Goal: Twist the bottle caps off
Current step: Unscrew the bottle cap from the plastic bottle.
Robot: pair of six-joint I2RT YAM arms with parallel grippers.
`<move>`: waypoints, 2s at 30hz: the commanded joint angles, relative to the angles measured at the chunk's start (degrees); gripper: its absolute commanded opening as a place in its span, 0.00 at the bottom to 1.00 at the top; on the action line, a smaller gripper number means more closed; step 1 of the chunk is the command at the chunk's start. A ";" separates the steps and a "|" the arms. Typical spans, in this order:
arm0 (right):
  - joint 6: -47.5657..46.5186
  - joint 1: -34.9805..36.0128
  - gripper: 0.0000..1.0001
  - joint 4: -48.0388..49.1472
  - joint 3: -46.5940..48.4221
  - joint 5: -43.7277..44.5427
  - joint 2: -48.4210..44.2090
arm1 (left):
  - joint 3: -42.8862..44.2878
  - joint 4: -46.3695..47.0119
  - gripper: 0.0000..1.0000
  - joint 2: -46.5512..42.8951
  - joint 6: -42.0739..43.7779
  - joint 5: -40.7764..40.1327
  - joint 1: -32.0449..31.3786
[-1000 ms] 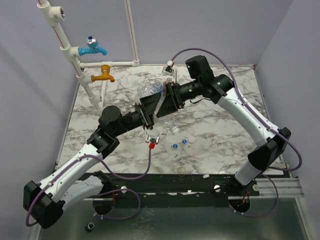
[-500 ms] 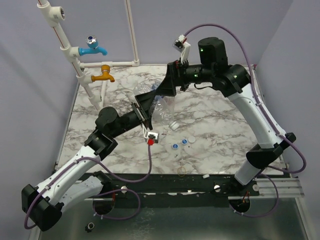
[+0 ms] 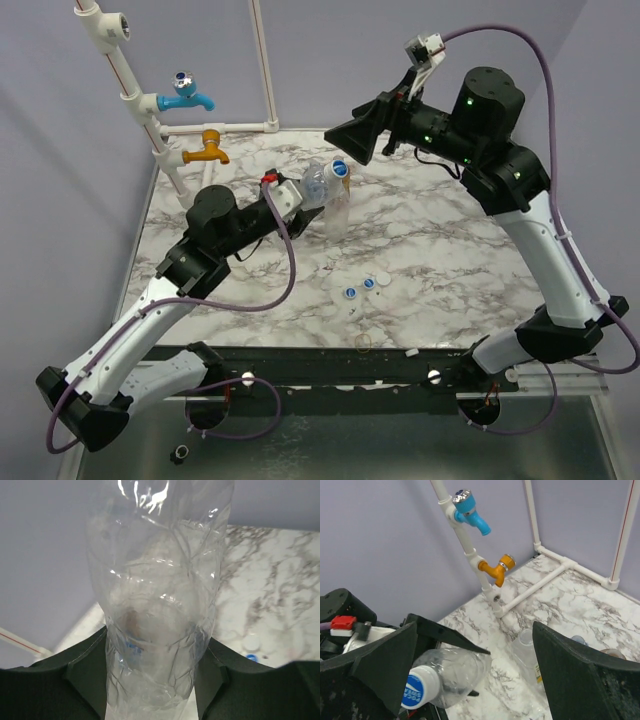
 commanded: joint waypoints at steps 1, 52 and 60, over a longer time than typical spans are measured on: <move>0.27 0.25 0.99 5.59 -2.11 -0.18 2.73 | -0.22 -5.73 0.15 2.28 -26.87 -1.95 -0.13; 3.28 1.94 0.00 29.33 -16.10 -48.34 -2.27 | -1.04 7.53 0.12 1.73 -42.11 31.13 0.65; -4.37 1.78 0.72 15.53 -12.22 -35.09 -2.64 | -0.95 6.53 0.12 1.47 -39.68 29.11 0.91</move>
